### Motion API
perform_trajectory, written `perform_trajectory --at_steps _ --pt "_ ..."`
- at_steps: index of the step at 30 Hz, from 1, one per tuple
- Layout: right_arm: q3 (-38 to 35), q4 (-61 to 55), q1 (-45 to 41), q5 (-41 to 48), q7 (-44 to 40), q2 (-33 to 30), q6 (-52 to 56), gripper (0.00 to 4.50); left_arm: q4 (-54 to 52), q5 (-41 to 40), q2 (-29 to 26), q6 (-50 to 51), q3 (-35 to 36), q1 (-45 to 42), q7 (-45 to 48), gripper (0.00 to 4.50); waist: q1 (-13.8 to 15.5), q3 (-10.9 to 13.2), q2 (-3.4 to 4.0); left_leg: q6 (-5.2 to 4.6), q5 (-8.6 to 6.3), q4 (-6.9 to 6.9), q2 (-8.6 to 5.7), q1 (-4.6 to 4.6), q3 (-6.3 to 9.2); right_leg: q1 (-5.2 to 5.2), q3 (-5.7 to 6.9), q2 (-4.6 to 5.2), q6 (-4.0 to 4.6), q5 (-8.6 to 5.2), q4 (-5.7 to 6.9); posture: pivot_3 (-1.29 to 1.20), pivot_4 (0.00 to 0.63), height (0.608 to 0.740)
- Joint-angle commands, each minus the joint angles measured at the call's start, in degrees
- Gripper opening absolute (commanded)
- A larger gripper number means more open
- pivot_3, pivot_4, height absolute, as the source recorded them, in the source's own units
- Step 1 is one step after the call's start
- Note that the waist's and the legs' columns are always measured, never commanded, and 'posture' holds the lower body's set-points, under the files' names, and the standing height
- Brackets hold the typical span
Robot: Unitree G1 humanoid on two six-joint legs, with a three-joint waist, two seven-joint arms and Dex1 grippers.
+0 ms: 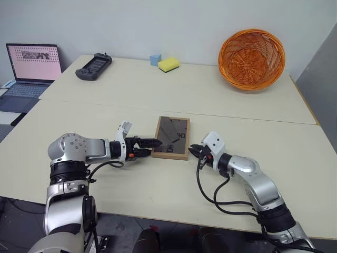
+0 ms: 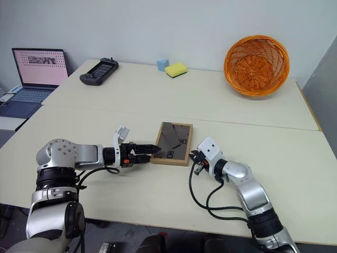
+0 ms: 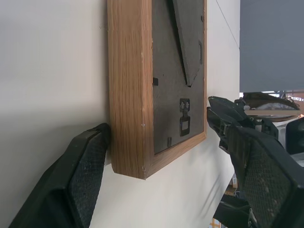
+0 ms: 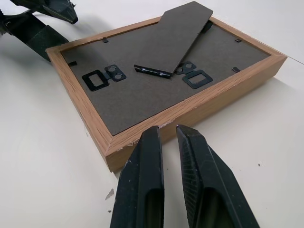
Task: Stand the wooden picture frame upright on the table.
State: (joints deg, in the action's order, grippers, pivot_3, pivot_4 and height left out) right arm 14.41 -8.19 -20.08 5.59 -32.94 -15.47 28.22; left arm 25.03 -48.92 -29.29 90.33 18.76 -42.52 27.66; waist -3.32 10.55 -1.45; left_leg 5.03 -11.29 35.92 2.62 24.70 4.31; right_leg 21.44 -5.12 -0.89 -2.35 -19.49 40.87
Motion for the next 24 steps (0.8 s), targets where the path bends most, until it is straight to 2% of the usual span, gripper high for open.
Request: perform_trajectory --at_steps 1,9,16,19,24 --pt "1.4 -0.1 -2.3 0.1 1.1 2.7 0.1 0.58 -0.8 0.1 0.7 0.6 1.4 -1.2 0.7 4.07 0.0 0.0 0.0 0.0 0.0 0.0 0.0 0.0 0.0 0.0 0.0 0.0 0.0 0.0 0.0 0.0 0.15 0.74" --pt "1.6 0.8 -3.7 -0.1 1.3 3.8 -0.3 0.58 -0.7 0.9 0.7 1.1 1.7 -1.5 1.2 4.07 0.1 0.0 0.0 0.01 0.0 0.0 -0.02 0.0 0.01 0.0 0.01 0.03 0.0 0.0 0.0 0.0 0.15 0.74" --pt "0.8 0.7 -1.5 -0.5 0.1 -0.5 -1.8 0.58 -0.5 1.5 -0.2 1.3 2.4 -1.4 1.4 4.07 0.1 0.0 0.0 0.01 0.0 -0.01 -0.02 0.0 0.01 0.0 0.01 0.02 0.0 0.0 0.0 0.0 0.15 0.74" --pt "0.2 0.1 -0.3 -0.2 -0.5 -2.5 -2.1 0.58 -2.9 -2.5 -4.7 2.2 -0.5 1.3 4.6 4.07 -0.1 0.0 0.0 0.0 0.0 -0.02 -0.02 0.0 0.01 0.0 0.01 0.02 0.0 0.0 -0.01 0.0 0.15 0.74" --pt "-0.5 0.2 0.4 -0.1 -1.1 -4.4 -2.8 0.58 -7.1 -6.0 -16.8 2.0 -8.3 5.6 16.1 4.07 -1.1 0.0 0.02 0.01 0.0 -0.18 0.04 -0.04 -0.02 0.07 -0.01 0.0 0.02 -0.01 0.01 0.0 0.15 0.74"
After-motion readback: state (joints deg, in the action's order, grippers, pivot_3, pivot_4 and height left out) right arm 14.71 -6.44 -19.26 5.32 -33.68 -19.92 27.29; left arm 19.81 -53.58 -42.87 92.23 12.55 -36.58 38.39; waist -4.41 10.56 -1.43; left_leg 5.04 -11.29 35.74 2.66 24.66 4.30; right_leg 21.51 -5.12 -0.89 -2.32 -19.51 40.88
